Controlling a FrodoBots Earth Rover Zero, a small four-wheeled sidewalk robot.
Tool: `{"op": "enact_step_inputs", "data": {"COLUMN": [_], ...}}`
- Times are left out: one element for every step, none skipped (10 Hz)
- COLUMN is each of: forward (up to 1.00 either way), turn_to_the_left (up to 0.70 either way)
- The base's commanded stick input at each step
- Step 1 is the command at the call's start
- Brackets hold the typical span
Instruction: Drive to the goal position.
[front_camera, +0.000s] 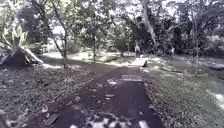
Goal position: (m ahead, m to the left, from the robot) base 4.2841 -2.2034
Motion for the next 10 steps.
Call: {"op": "enact_step_inputs", "data": {"forward": [0.70,0.70,0.70,0.70,0.70,0.70,0.70,0.70,0.70,0.70], "turn_to_the_left": [0.00,-0.08,-0.27,-0.35,-0.35,-0.35,-0.29,-0.09,0.00,0.00]}}
